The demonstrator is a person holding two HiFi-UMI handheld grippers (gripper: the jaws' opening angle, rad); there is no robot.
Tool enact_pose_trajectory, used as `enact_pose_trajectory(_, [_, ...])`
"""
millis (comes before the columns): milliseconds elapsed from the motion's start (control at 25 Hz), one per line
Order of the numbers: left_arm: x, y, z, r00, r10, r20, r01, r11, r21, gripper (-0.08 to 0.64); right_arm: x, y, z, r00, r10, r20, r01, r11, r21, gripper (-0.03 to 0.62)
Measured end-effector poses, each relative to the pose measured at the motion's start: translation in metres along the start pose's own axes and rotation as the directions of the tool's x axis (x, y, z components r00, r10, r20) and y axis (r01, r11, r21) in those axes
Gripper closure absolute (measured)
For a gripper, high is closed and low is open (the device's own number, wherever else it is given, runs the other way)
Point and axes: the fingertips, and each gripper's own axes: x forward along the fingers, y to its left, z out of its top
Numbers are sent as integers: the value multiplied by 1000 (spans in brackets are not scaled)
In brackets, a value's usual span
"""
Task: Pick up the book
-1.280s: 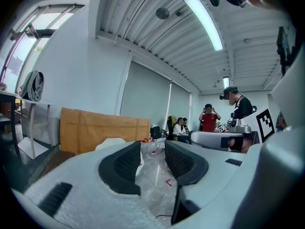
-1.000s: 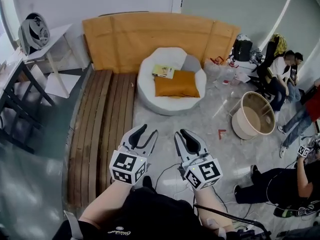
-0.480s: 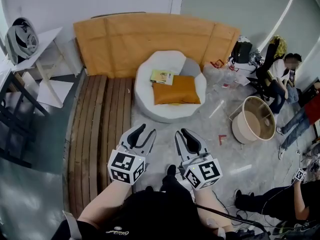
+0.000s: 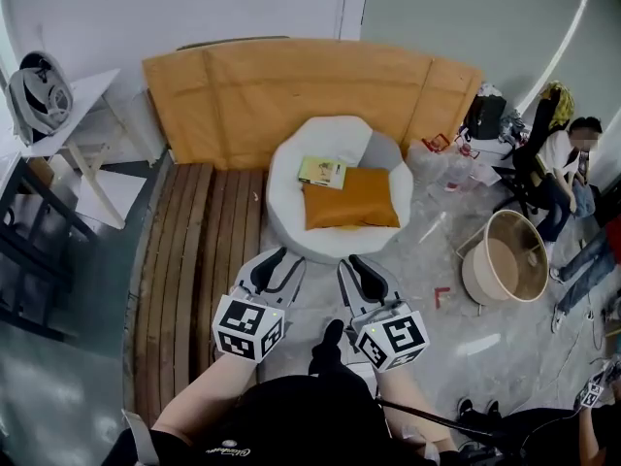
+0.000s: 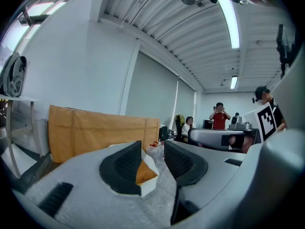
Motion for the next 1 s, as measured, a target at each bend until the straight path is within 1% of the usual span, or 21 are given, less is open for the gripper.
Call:
enact_pose_trajectory(200, [74, 22, 22, 999, 37, 11, -37, 999, -4, 414, 47, -68, 14, 1000, 31, 3, -31, 1000, 3, 537])
enact_pose_trajectory(360, [147, 36, 56, 997, 68, 48, -68, 998, 3, 414, 88, -133, 38, 999, 54, 7, -54, 998, -12, 537])
enact_pose_trajectory(480, [193, 48, 75, 994, 83, 64, -84, 996, 1, 416, 121, -172, 53, 997, 76, 5, -76, 997, -26, 538])
enact_pose_trajectory(600, [224, 61, 77, 993, 100, 60, -99, 995, -10, 416, 149, -199, 56, 995, 95, 0, -95, 995, -30, 537])
enact_pose_trajectory(760, [255, 83, 74, 992, 117, 42, -116, 993, -27, 416, 180, -223, 47, 994, 105, -28, -106, 994, -12, 538])
enact_pose_trajectory(1000, [305, 133, 76, 992, 118, 39, -117, 993, -33, 416, 240, -255, 38, 995, 90, -48, -91, 996, -6, 538])
